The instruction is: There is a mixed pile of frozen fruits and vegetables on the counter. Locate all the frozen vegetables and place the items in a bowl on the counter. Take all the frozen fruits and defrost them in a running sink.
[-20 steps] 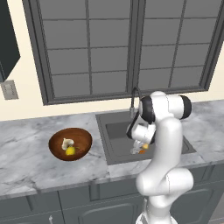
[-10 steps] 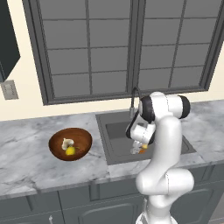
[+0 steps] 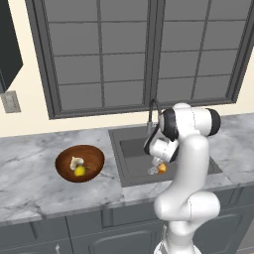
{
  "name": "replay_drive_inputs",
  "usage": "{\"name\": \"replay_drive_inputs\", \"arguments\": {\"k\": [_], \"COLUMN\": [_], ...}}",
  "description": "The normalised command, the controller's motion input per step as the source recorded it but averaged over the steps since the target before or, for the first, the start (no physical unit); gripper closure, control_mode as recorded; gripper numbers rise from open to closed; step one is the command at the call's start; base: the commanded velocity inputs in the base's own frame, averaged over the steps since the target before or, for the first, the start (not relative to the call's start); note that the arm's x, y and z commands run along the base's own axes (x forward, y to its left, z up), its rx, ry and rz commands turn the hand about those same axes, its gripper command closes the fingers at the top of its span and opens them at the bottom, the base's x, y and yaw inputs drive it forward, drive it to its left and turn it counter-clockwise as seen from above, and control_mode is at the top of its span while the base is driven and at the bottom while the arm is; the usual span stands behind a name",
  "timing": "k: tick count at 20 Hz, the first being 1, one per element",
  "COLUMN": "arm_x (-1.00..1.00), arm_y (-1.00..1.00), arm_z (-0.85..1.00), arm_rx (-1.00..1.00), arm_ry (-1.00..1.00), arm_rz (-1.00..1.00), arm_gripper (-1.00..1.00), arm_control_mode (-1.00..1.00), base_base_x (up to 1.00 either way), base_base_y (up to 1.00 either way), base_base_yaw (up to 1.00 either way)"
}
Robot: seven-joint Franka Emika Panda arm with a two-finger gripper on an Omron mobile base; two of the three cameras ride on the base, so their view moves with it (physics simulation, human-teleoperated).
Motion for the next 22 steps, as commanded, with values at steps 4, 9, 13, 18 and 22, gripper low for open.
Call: {"name": "replay_drive_inputs", "arguments": {"k": [4, 9, 13, 18, 22], "arm_x": [0.00, 0.00, 0.00, 0.00, -0.03], "arm_y": [0.00, -0.02, -0.07, -0.09, -0.12], "arm_z": [0.49, 0.63, 0.78, 0.71, 0.57], "arm_rx": [0.01, 0.00, 0.01, 0.01, 0.00], "arm_ry": [0.09, 0.11, 0.13, 0.12, 0.06], "arm_rz": [0.00, 0.00, 0.00, 0.00, 0.00], "arm_gripper": [-1.00, -1.00, -1.00, -1.00, -1.00], "arm_control_mode": [-1.00, -1.00, -1.00, -1.00, -1.00], "base_base_x": [0.00, 0.00, 0.00, 0.00, 0.00], "base_base_y": [0.00, 0.00, 0.00, 0.00, 0.00], "base_base_yaw": [0.00, 0.00, 0.00, 0.00, 0.00]}}
